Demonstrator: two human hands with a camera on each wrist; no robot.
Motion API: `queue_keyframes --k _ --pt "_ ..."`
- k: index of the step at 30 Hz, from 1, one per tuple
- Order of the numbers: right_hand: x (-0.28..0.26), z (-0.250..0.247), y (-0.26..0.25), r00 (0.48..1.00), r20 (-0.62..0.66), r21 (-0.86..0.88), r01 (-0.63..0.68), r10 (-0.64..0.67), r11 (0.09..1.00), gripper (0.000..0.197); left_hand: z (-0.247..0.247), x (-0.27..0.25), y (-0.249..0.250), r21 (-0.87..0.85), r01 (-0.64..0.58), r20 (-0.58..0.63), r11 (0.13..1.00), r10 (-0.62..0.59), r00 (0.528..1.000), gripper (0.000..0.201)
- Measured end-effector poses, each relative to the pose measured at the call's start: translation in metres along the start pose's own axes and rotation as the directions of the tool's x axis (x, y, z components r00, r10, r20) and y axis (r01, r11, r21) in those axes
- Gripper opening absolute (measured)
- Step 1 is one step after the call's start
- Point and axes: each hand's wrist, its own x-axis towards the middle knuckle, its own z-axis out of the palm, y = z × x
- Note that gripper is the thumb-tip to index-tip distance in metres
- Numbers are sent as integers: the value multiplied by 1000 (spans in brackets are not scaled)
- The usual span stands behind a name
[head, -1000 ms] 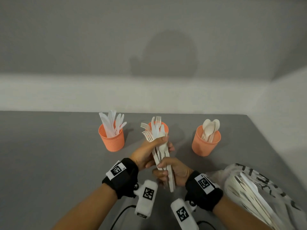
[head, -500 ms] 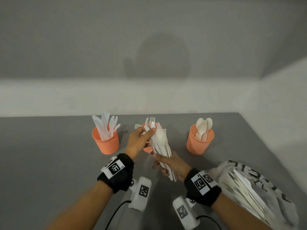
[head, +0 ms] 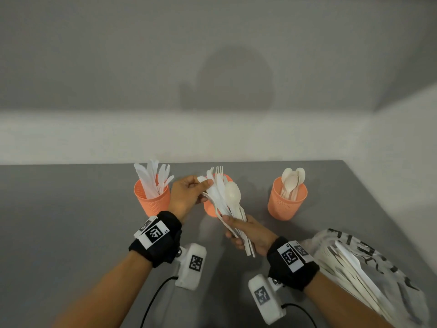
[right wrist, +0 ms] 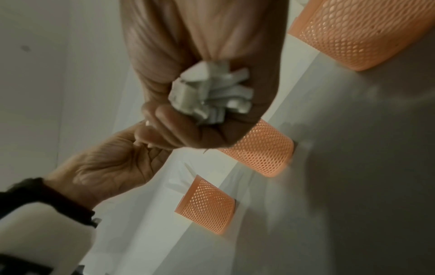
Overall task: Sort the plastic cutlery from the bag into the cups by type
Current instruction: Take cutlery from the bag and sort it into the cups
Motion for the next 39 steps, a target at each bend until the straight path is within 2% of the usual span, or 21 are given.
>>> queue_keyframes --k 4,9,13,19,21,24,26,28,29,31,32,33,34,36,38,39 --pt "2 -1 2 1000 28 9 -4 4 1000 17 -14 6 11 -24 -9 -4 1000 9 1000 10" --pt "6 5 -3 998 58 12 4 -5 1000 20 -23 4 25 53 -21 99 998 16 995 12" --pt "8 9 -7 998 63 -10 20 -19 1000 16 -19 0 17 54 9 131 998 -16 991 9" --pt "6 4 -4 998 63 -40 9 -6 999 17 -18 -4 12 140 26 228 990 -57 972 22" --pt "6 1 -4 997 72 -41 9 -6 999 21 -20 1 16 131 16 195 991 -42 980 20" --pt "7 -2 -4 996 92 -44 6 -2 999 20 -30 14 32 54 3 82 999 -8 997 14" --pt "8 -2 -3 997 82 -61 5 0 998 20 -44 24 48 9 -88 -18 996 88 996 15" --pt "11 -2 -1 999 50 -86 15 -11 996 20 -64 34 64 59 -251 -151 966 257 954 14" --pt "13 -1 0 999 28 -92 21 -18 996 20 -76 38 71 134 -340 -221 931 362 906 14" --pt "16 -1 1 999 -24 -94 24 -26 995 21 -97 44 80 319 -462 -305 827 551 777 18" --pt "18 0 1 999 -46 -96 20 -24 995 21 -106 45 82 406 -485 -310 775 615 725 17" --pt "19 1 0 998 -62 -100 14 -21 995 21 -113 47 81 485 -489 -290 725 661 692 16" --pt "19 2 0 997 -72 -102 9 -16 995 21 -117 48 78 561 -476 -260 677 690 676 22" --pt "21 5 -1 997 -76 -105 1 -9 994 21 -125 50 66 683 -444 -170 580 717 675 34" --pt "23 8 -2 997 -76 -116 5 -14 993 22 -128 51 48 765 -412 -104 495 726 680 36" --pt "24 9 -2 997 -76 -125 9 -18 992 23 -130 53 38 781 -400 -97 480 726 681 36"
